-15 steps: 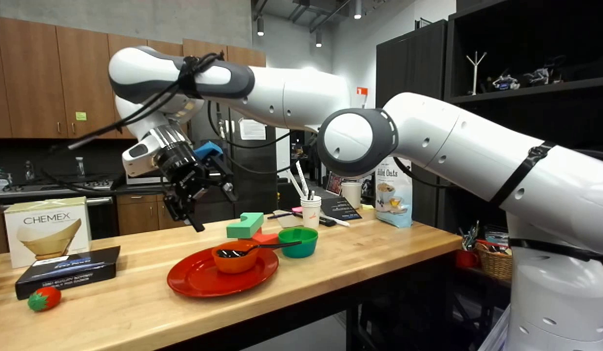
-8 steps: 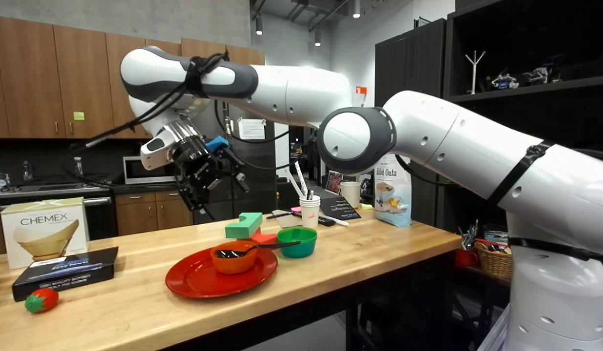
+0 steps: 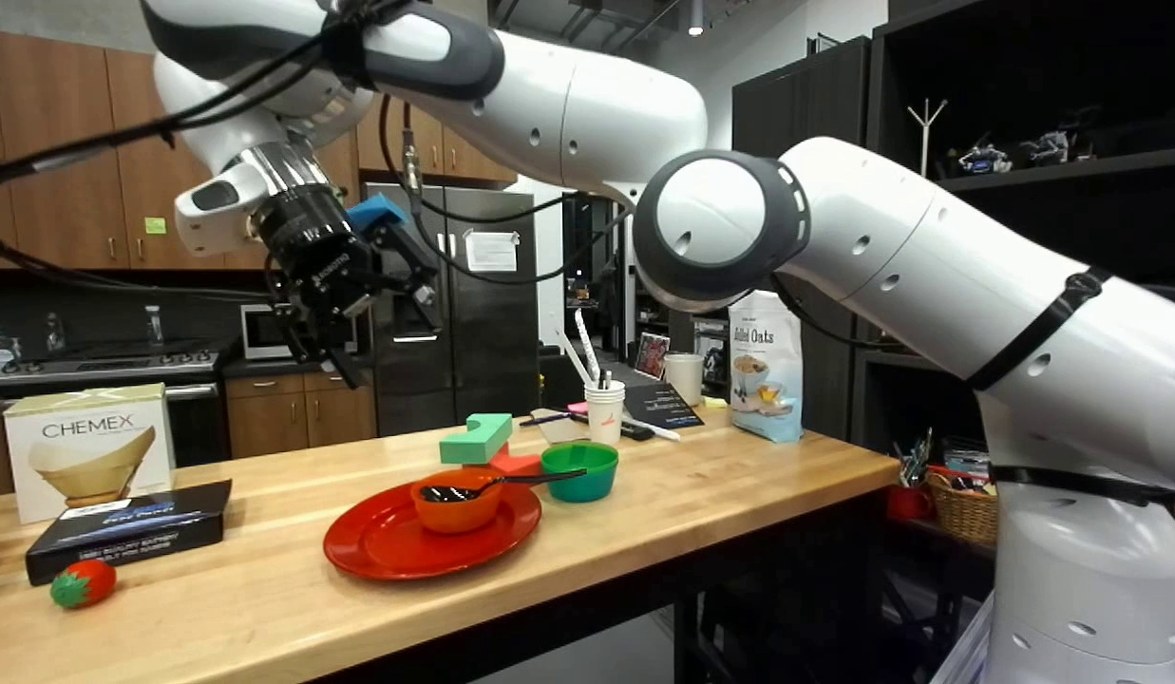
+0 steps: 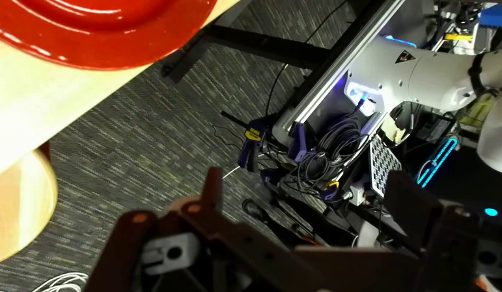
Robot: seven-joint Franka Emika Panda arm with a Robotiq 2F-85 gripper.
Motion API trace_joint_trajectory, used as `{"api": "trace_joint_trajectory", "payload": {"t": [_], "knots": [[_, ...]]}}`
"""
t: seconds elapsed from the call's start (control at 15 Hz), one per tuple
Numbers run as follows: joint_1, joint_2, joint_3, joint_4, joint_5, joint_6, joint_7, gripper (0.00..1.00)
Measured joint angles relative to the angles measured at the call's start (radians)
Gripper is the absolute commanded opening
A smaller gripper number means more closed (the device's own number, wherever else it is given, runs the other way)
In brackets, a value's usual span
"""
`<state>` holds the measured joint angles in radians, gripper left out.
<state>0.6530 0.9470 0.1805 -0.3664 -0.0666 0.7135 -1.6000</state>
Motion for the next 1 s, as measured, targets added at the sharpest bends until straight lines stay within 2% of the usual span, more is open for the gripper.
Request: {"api": "trace_joint_trajectory", "payload": {"t": [0.73,1.0], "knots": [[0.212,-0.037,0.012,-0.003,0.063,0.173,0.427,1.0],[0.229,-0.037,0.012,-0.003,0.064,0.182,0.461,1.0]]}}
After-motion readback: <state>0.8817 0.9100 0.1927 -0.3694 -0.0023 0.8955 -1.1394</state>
